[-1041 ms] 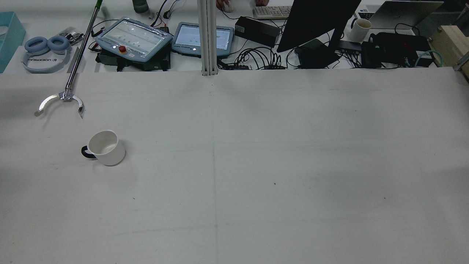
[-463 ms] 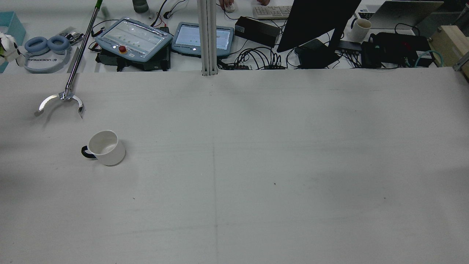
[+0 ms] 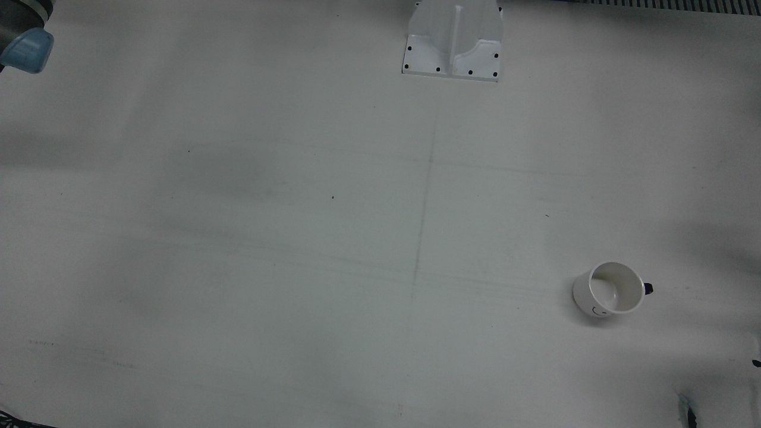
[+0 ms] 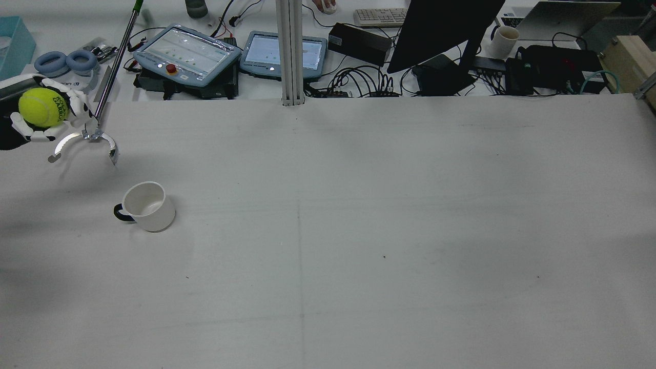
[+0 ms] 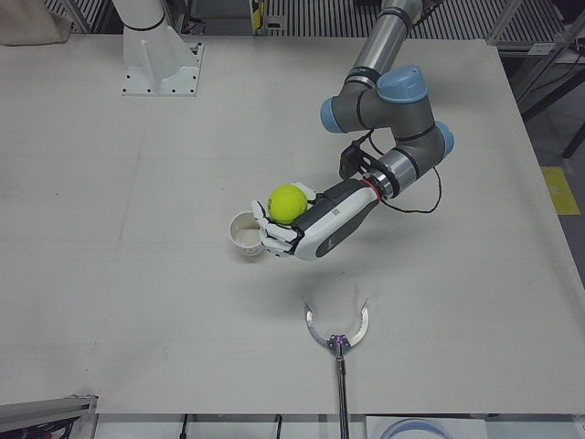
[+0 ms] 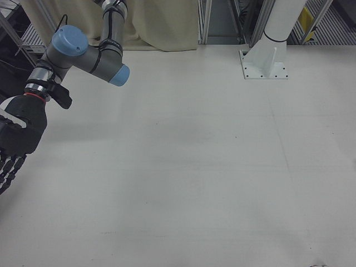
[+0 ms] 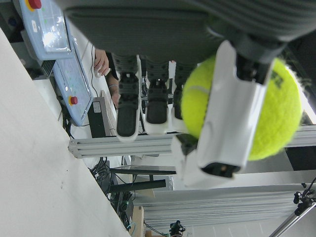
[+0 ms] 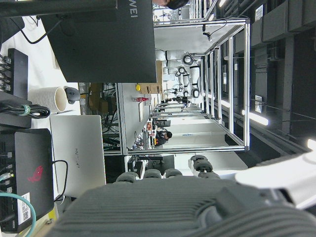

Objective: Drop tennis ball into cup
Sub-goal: 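Move the left hand with the ball above the white mug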

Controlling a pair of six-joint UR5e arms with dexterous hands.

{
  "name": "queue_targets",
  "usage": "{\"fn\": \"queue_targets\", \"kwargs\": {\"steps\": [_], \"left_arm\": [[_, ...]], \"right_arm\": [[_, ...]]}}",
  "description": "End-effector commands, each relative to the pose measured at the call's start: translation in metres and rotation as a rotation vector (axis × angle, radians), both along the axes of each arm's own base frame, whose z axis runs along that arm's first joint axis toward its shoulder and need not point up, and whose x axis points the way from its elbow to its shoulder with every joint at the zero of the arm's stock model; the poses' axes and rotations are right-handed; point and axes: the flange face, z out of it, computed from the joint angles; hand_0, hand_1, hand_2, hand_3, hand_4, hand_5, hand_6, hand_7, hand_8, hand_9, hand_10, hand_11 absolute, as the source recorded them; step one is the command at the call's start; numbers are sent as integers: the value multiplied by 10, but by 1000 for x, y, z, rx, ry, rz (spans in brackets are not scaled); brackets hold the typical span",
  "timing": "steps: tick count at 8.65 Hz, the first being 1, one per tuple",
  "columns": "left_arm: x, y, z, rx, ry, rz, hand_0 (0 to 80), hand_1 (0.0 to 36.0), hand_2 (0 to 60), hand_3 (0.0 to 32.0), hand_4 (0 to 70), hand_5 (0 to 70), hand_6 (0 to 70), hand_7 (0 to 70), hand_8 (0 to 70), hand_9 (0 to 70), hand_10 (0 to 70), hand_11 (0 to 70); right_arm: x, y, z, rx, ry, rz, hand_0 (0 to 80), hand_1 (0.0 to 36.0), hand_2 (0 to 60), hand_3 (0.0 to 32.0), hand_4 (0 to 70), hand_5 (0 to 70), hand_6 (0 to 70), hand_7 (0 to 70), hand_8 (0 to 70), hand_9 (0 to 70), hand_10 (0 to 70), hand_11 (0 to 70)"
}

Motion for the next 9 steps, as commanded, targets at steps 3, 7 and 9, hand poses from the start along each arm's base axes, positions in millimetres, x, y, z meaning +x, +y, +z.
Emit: {"fn": "queue_targets", "kwargs": {"steps": [3, 7, 9], "left_arm": [[58, 52, 36, 11, 14, 125, 800, 360, 600, 0, 686, 281, 700, 700, 480, 648, 321, 492], [85, 62, 45, -24, -16, 172, 800, 360, 600, 0, 652, 281, 700, 700, 484, 656, 288, 451], [88, 56, 38, -52, -36, 171, 800, 360, 600, 0, 647, 266, 700, 700, 481, 654, 290, 453]], "right_arm": [[1, -1, -1, 3, 0, 2, 0, 0, 0, 0, 0, 0, 0, 0, 0, 0, 0, 0], [1, 0, -1, 1, 0, 2, 0, 0, 0, 0, 0, 0, 0, 0, 0, 0, 0, 0], [1, 0, -1, 1, 0, 0, 0, 0, 0, 0, 0, 0, 0, 0, 0, 0, 0, 0]]}}
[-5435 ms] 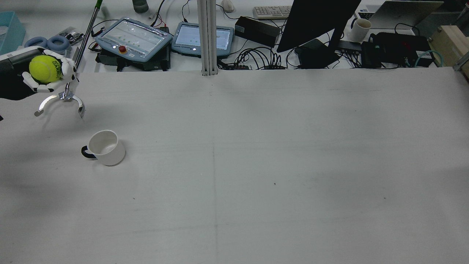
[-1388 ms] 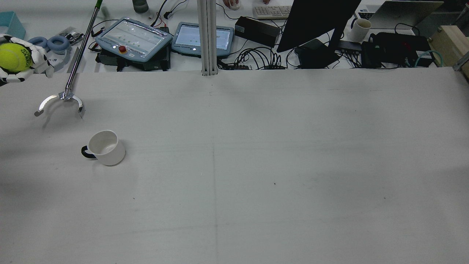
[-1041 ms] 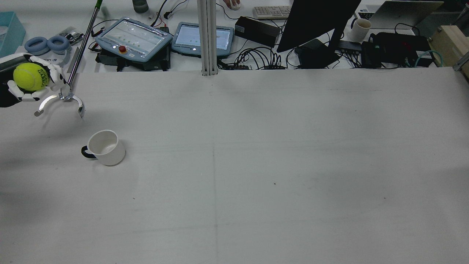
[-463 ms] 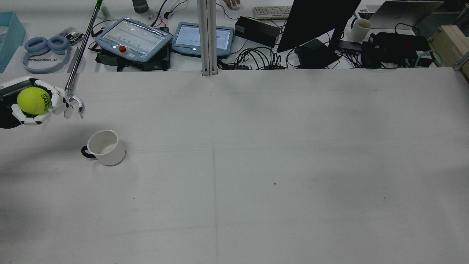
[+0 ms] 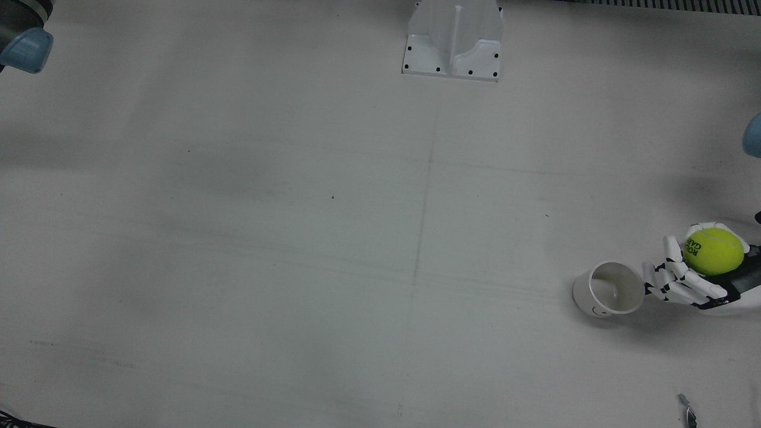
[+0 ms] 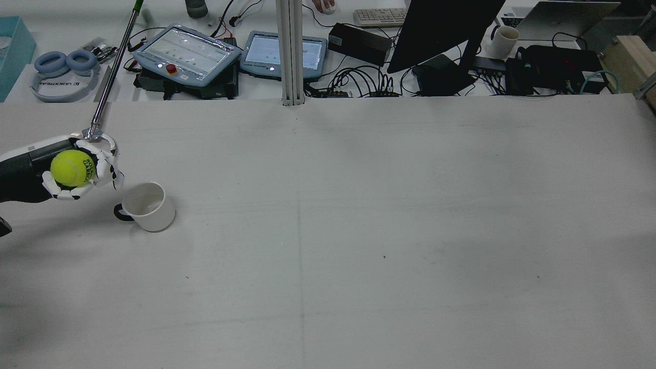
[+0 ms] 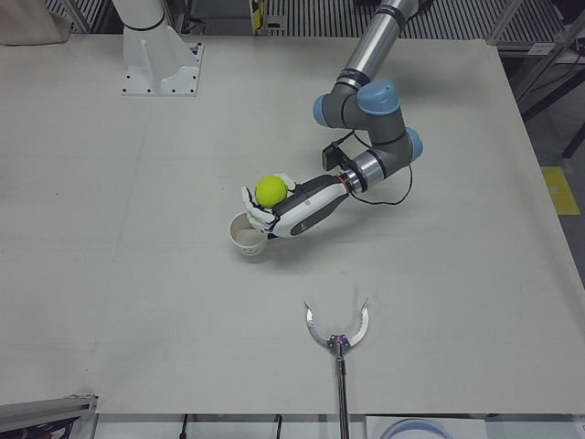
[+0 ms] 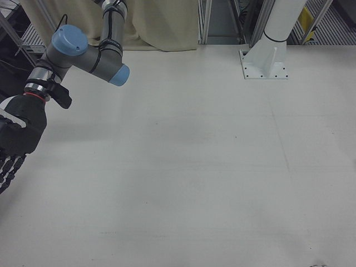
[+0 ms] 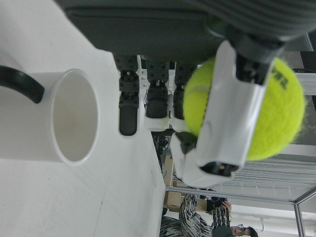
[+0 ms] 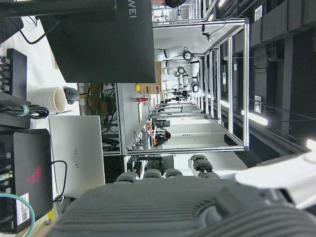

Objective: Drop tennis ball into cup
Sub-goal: 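Move the left hand with the ball above the white mug, then open the left hand fingers to drop the ball into the mug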

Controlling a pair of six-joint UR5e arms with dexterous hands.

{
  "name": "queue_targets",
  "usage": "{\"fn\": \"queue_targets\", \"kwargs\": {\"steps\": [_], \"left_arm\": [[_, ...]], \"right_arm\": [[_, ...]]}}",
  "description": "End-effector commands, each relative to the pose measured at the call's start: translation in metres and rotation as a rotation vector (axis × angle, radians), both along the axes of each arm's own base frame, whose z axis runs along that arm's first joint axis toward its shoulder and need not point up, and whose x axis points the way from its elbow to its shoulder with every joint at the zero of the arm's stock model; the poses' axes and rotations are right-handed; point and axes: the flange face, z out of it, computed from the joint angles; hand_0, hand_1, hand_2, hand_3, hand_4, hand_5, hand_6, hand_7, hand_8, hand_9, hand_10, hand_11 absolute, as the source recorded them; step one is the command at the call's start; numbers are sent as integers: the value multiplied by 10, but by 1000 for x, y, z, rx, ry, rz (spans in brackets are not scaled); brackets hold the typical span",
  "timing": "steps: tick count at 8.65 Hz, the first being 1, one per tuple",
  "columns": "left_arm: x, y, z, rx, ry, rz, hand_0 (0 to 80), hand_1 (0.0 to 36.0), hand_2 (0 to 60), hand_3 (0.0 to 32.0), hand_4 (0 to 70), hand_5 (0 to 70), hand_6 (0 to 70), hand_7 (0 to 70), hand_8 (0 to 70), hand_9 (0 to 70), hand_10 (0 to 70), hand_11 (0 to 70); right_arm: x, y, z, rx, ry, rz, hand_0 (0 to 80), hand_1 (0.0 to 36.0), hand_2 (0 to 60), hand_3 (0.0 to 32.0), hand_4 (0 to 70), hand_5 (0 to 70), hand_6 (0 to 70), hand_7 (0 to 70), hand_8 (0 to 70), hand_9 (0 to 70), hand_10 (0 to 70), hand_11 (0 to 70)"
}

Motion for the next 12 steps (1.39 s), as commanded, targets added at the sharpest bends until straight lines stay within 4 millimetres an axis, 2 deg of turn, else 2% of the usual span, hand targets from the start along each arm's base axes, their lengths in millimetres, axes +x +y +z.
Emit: {"fn": "queue_targets", "kwargs": {"steps": [1, 2, 3, 4, 5, 6, 7, 8, 9, 10, 11, 12], "left_arm": [[9, -14, -17, -24, -23, -1, 800, 360, 600, 0, 645, 266, 700, 700, 480, 653, 292, 455], [14, -21, -27, -23, -23, -1, 800, 360, 600, 0, 642, 274, 700, 700, 488, 655, 293, 456], [17, -26, -37, -16, -25, -4, 800, 360, 600, 0, 639, 259, 667, 700, 474, 654, 293, 457], [21, -32, -47, -13, -23, -8, 800, 360, 600, 0, 637, 274, 700, 700, 481, 653, 293, 457], [24, -35, -53, -9, -23, -8, 800, 360, 600, 0, 636, 259, 666, 700, 474, 654, 294, 458], [25, -36, -54, -10, -25, -8, 800, 360, 600, 0, 634, 289, 700, 700, 484, 654, 294, 458], [26, -38, -58, -6, -25, -9, 800, 360, 600, 0, 635, 289, 700, 700, 491, 656, 294, 458], [26, -39, -60, -8, -25, -9, 800, 360, 600, 0, 634, 267, 635, 700, 469, 655, 294, 458], [27, -40, -62, -5, -24, -9, 800, 360, 600, 0, 626, 251, 618, 700, 465, 653, 287, 449], [27, -40, -60, -8, -25, -9, 800, 360, 600, 0, 591, 242, 592, 700, 446, 629, 262, 418], [26, -39, -57, -6, -25, -9, 800, 360, 600, 0, 453, 248, 610, 700, 364, 478, 183, 310], [24, -38, -54, -6, -23, -10, 800, 360, 397, 0, 293, 189, 266, 562, 170, 278, 116, 219]], "right_arm": [[0, 0, 0, 0, 0, 0, 0, 0, 0, 0, 0, 0, 0, 0, 0, 0, 0, 0], [0, 0, 0, 0, 0, -1, 0, 0, 0, 0, 0, 0, 0, 0, 0, 0, 0, 0], [0, 0, 0, 0, 0, -1, 0, 0, 0, 0, 0, 0, 0, 0, 0, 0, 0, 0], [0, 0, 0, 0, 0, 0, 0, 0, 0, 0, 0, 0, 0, 0, 0, 0, 0, 0], [0, 0, 0, 0, 0, 0, 0, 0, 0, 0, 0, 0, 0, 0, 0, 0, 0, 0], [0, 0, 0, 0, 0, 0, 0, 0, 0, 0, 0, 0, 0, 0, 0, 0, 0, 0], [0, 0, 0, 0, 0, 0, 0, 0, 0, 0, 0, 0, 0, 0, 0, 0, 0, 0], [0, 0, 0, 0, 0, -1, 0, 0, 0, 0, 0, 0, 0, 0, 0, 0, 0, 0], [0, -1, -1, 3, 0, 0, 0, 0, 0, 0, 0, 0, 0, 0, 0, 0, 0, 0], [0, 0, -1, 1, -2, 0, 0, 0, 0, 0, 0, 0, 0, 0, 0, 0, 0, 0], [0, 0, -1, 1, 0, 0, 0, 0, 0, 0, 0, 0, 0, 0, 0, 0, 0, 0], [0, 0, -1, 1, 0, 0, 0, 0, 0, 0, 0, 0, 0, 0, 0, 0, 0, 0]]}}
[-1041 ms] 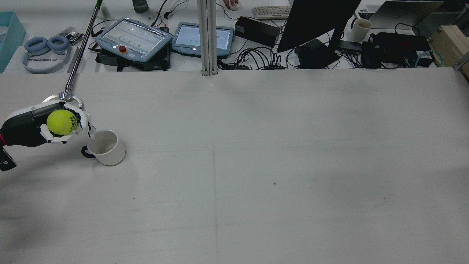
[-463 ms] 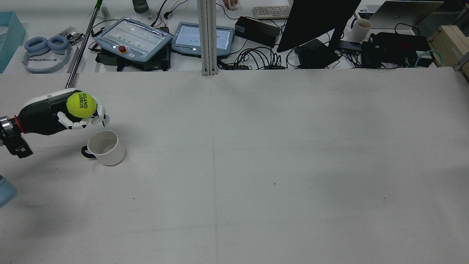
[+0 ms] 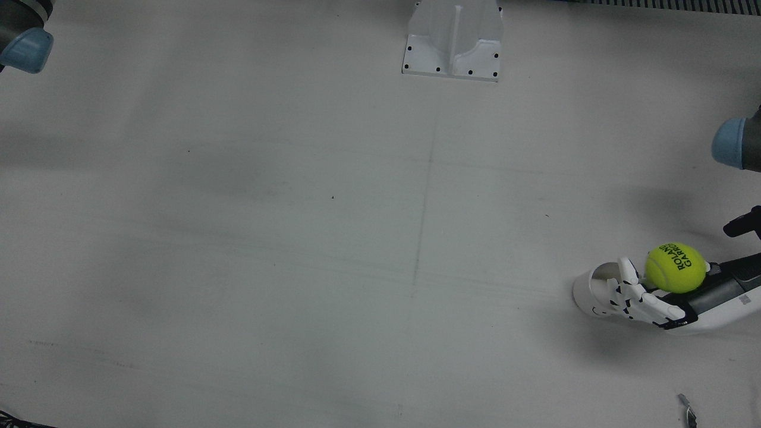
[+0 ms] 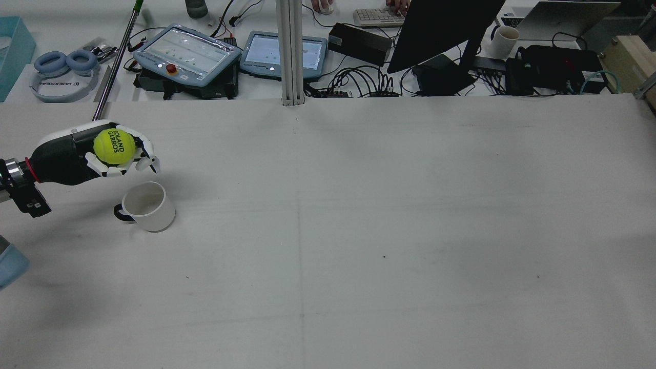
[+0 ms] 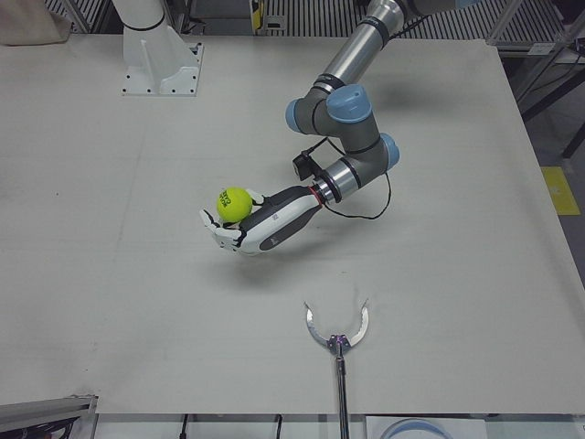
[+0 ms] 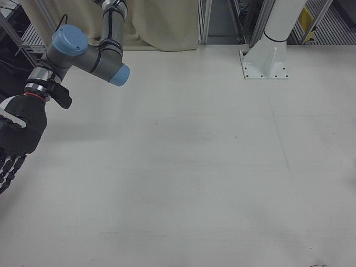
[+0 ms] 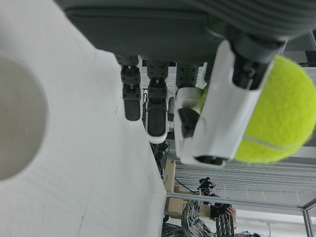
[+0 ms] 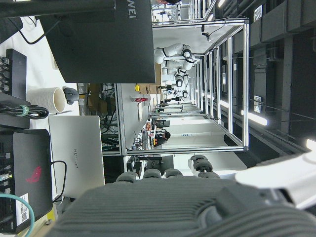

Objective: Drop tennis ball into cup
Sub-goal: 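Open the left hand fingers to drop the ball into the mug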

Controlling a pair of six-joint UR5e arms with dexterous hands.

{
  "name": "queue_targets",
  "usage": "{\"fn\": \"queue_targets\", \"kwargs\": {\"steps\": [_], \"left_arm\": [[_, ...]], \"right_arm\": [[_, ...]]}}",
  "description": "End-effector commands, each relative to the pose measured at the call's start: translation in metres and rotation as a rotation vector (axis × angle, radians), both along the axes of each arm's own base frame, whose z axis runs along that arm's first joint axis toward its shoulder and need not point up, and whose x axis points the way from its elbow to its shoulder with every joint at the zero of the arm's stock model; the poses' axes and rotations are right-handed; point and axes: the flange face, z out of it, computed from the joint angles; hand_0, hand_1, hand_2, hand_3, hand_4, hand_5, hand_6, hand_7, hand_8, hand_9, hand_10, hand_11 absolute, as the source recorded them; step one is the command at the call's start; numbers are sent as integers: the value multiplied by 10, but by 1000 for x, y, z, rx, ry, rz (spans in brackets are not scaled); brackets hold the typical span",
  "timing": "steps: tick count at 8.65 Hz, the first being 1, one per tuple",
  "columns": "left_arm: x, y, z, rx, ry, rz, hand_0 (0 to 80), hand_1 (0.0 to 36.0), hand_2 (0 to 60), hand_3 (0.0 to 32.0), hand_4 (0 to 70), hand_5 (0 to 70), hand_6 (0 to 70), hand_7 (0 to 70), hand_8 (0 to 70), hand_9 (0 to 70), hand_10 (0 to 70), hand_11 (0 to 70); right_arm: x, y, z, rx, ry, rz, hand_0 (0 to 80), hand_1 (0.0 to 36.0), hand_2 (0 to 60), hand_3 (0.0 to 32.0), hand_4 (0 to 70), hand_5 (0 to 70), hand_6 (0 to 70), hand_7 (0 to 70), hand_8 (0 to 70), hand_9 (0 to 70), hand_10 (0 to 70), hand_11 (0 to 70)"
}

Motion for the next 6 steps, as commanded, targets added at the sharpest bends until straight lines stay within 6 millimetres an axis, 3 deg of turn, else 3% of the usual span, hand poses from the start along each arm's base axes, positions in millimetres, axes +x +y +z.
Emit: {"fn": "queue_targets", "kwargs": {"steps": [1, 2, 3, 4, 5, 6], "left_arm": [[-3, 2, 6, 2, 1, -2, 800, 360, 127, 0, 156, 149, 70, 369, 38, 108, 73, 158], [-3, 2, 5, 5, 5, -1, 800, 360, 192, 0, 104, 121, 55, 279, 7, 53, 52, 122], [-3, 2, 4, 7, 6, -1, 800, 360, 241, 0, 75, 134, 114, 222, 13, 30, 44, 109], [-2, 2, 4, 9, 7, 1, 800, 360, 266, 0, 63, 139, 136, 208, 20, 27, 42, 108], [-2, 2, 4, 11, 8, 3, 800, 360, 266, 0, 58, 123, 48, 221, 3, 30, 42, 109], [-2, 2, 3, 12, 9, 3, 800, 360, 277, 0, 57, 129, 80, 221, 11, 30, 43, 110]], "right_arm": [[0, 0, 0, 0, 0, -1, 0, 0, 0, 0, 0, 0, 0, 0, 0, 0, 0, 0], [0, 0, 0, 0, 0, -1, 0, 0, 0, 0, 0, 0, 0, 0, 0, 0, 0, 0], [0, 0, 0, 0, 0, -1, 0, 0, 0, 0, 0, 0, 0, 0, 0, 0, 0, 0], [0, -1, -1, 1, 0, -1, 0, 0, 0, 0, 0, 0, 0, 0, 0, 0, 0, 0], [0, 0, 0, 0, 1, 0, 0, 0, 0, 0, 0, 0, 0, 0, 0, 0, 0, 0], [0, 0, 0, 0, 0, -1, 0, 0, 0, 0, 0, 0, 0, 0, 0, 0, 0, 0]]}}
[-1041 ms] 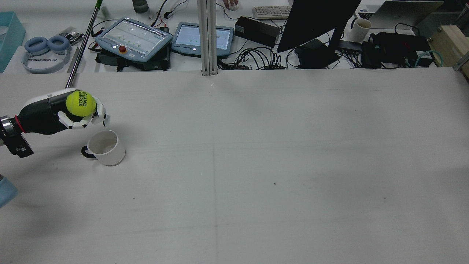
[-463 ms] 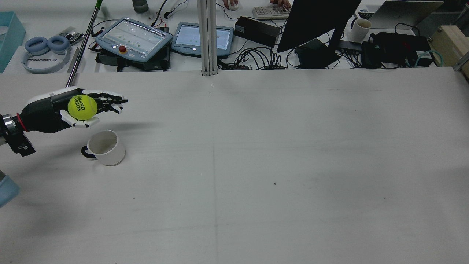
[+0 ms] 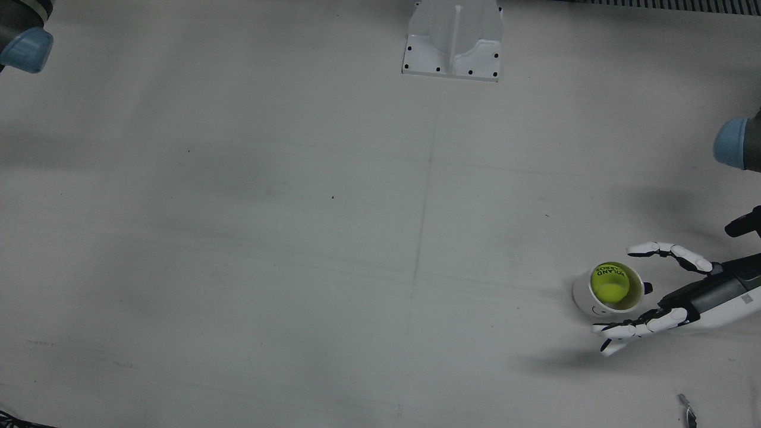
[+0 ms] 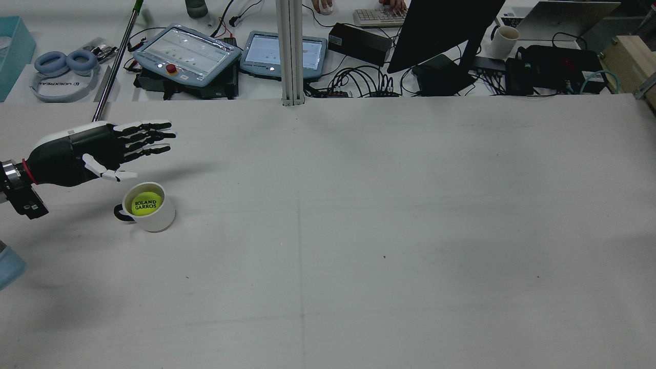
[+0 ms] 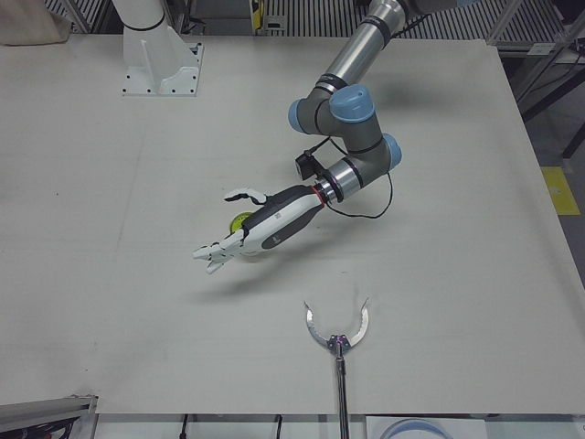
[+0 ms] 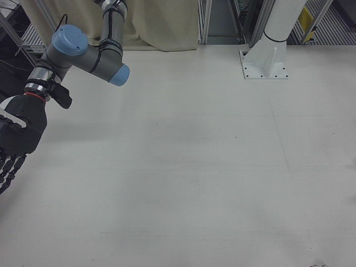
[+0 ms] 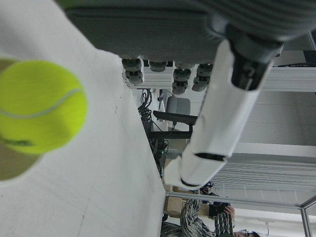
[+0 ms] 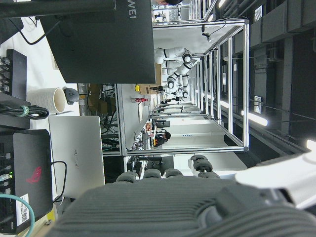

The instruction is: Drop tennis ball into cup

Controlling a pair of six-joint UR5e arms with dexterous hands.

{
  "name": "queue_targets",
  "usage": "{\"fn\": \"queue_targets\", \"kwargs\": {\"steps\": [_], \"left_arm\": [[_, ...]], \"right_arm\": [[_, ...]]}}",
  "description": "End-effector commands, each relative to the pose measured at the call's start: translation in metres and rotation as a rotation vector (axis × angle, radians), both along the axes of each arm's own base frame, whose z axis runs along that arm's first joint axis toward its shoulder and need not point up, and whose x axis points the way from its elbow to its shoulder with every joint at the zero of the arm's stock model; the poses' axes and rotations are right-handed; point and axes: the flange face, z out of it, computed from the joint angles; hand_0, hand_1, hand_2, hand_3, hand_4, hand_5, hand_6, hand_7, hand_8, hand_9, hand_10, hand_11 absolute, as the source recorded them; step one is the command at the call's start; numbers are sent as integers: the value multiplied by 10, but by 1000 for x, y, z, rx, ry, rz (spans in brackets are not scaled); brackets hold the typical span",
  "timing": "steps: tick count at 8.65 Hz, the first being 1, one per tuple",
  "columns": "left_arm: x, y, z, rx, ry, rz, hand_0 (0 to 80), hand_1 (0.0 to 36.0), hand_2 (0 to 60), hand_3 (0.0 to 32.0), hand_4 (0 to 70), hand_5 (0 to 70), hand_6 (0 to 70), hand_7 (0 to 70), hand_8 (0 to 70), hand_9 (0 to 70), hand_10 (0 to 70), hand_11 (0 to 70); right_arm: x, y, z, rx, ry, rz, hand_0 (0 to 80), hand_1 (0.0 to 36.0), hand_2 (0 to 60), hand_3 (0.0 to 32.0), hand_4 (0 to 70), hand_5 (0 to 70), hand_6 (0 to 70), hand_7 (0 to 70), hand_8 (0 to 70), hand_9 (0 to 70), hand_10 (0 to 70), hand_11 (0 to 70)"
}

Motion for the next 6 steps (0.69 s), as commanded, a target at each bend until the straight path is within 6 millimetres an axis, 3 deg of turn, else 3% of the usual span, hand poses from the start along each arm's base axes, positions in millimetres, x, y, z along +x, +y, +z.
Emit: {"fn": "queue_targets", "kwargs": {"steps": [1, 2, 3, 4, 5, 6], "left_arm": [[-1, -2, -3, 7, 7, 0, 800, 360, 300, 0, 57, 152, 161, 201, 22, 26, 42, 109], [-19, -9, -8, 11, 19, -26, 800, 360, 293, 0, 51, 126, 56, 222, 4, 30, 39, 104], [-84, -32, -9, 17, 13, -138, 762, 360, 271, 0, 39, 106, 63, 202, 3, 26, 27, 78], [-143, -44, -4, 1, -2, -236, 489, 236, 256, 0, 18, 37, 57, 160, 7, 18, 4, 26], [-202, -50, 4, -27, -16, -332, 374, 142, 256, 0, 3, 12, 19, 130, 0, 12, 0, 2], [-239, -54, 28, -71, -30, -395, 79, 80, 259, 0, 0, 0, 7, 97, 0, 5, 0, 0]], "right_arm": [[0, 0, 0, 0, 0, -1, 0, 0, 0, 0, 0, 0, 0, 0, 0, 0, 0, 0], [0, 0, 0, 0, 0, -1, 0, 0, 0, 0, 0, 0, 0, 0, 0, 0, 0, 0], [0, 0, 0, 0, 0, -1, 0, 0, 0, 0, 0, 0, 0, 0, 0, 0, 0, 0], [0, 0, 0, 0, 0, -1, 0, 0, 0, 0, 0, 0, 0, 0, 0, 0, 0, 0], [0, 0, 0, 0, 0, -1, 0, 0, 0, 0, 0, 0, 0, 0, 0, 0, 0, 0], [0, 0, 0, 0, 0, -1, 0, 0, 0, 0, 0, 0, 0, 0, 0, 0, 0, 0]]}}
